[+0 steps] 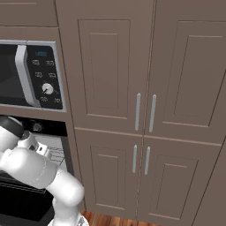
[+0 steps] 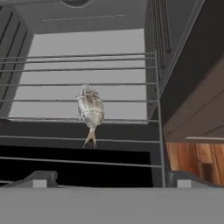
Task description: Take the fish from the oven and place it on the plate on the counter.
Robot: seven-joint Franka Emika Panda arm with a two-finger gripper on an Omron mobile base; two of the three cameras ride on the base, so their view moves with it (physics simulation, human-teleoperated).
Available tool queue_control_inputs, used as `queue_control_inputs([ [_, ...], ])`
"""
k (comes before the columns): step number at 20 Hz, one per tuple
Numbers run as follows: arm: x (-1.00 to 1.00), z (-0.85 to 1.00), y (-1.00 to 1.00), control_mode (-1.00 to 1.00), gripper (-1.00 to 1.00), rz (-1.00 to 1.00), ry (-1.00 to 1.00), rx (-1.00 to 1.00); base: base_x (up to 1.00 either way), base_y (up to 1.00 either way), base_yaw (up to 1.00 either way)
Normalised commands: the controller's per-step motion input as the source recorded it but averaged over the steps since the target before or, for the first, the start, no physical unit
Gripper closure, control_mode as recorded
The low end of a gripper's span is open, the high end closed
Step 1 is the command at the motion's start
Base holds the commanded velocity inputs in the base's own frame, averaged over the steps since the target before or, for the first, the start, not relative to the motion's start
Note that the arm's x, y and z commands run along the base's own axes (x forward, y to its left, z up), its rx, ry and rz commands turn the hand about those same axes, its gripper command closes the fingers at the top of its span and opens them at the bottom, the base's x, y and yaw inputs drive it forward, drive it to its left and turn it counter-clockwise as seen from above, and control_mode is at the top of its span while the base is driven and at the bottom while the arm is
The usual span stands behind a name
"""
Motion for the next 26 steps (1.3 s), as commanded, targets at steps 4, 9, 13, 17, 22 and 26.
queue_control_inputs([
  [4, 0.16, -0.05, 0.08, -1.00, -1.00, 0.07, -0.01, 0.00, 0.00, 0.00, 0.00],
  [9, 0.03, -0.26, 0.07, -1.00, -1.00, 0.13, -0.03, 0.00, 0.00, 0.00, 0.00],
  [13, 0.06, -0.06, 0.12, -1.00, -1.00, 0.12, -0.03, 0.00, 0.00, 0.00, 0.00],
  [17, 0.20, 0.00, 0.16, -1.00, -1.00, 0.02, 0.00, 0.00, 0.00, 0.00, 0.00],
  [22, 0.12, -0.12, 0.15, -1.00, -1.00, 0.00, 0.00, 0.00, 0.00, 0.00, 0.00],
  [26, 0.21, 0.00, 0.28, -1.00, -1.00, 0.00, 0.00, 0.00, 0.00, 0.00, 0.00],
])
